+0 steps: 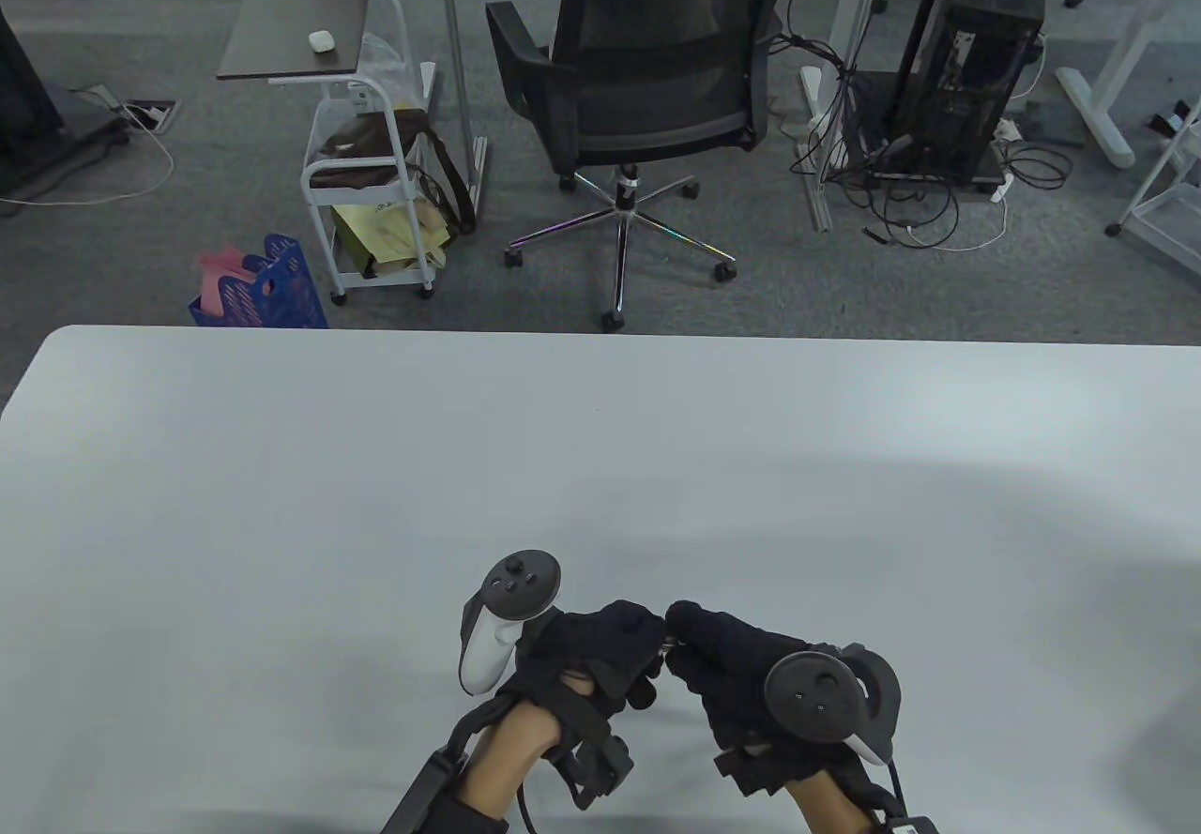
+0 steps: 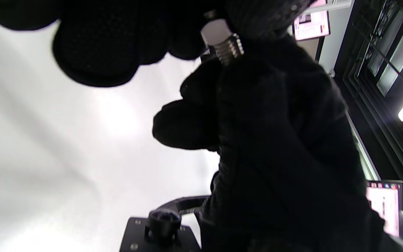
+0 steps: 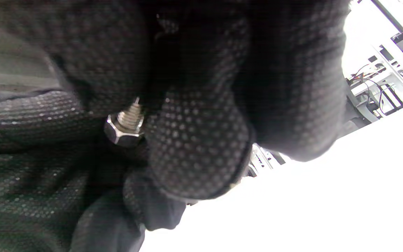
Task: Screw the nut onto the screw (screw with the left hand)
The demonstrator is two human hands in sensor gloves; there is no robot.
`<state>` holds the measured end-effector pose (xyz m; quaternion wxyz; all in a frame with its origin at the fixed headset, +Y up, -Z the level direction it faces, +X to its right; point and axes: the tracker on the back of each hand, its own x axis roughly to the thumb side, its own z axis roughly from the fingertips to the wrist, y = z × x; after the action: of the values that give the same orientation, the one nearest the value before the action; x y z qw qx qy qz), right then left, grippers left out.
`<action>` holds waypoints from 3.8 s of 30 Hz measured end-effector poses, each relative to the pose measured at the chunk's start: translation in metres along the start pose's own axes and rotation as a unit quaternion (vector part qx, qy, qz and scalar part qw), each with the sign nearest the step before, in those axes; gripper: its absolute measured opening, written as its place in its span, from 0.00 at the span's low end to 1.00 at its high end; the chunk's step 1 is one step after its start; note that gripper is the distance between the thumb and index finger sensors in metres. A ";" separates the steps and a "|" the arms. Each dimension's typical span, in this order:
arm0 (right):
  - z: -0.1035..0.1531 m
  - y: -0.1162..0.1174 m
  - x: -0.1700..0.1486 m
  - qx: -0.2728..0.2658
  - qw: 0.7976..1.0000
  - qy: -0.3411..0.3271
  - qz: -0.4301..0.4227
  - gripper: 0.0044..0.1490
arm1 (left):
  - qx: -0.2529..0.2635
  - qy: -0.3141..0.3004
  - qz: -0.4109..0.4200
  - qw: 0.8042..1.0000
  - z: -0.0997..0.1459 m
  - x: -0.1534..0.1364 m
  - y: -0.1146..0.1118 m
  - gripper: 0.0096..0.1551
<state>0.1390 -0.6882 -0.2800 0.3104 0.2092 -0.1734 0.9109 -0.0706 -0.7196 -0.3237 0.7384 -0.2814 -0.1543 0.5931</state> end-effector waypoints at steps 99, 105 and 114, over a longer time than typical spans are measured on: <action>-0.019 0.005 0.018 0.009 0.998 0.009 0.058 0.31 | 0.032 -0.014 0.042 0.998 0.004 0.000 0.014 0.32; -0.010 0.014 0.010 -0.009 1.000 0.025 0.010 0.31 | 0.057 -0.007 0.027 0.998 0.004 -0.003 0.013 0.35; 0.000 0.008 0.002 -0.020 0.999 0.022 0.029 0.31 | 0.062 0.003 -0.005 0.998 0.004 -0.002 0.006 0.39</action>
<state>0.1323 -0.6937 -0.2808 0.2921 0.1776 -0.1902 0.9203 -0.0778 -0.7202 -0.3241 0.7579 -0.2355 -0.1163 0.5971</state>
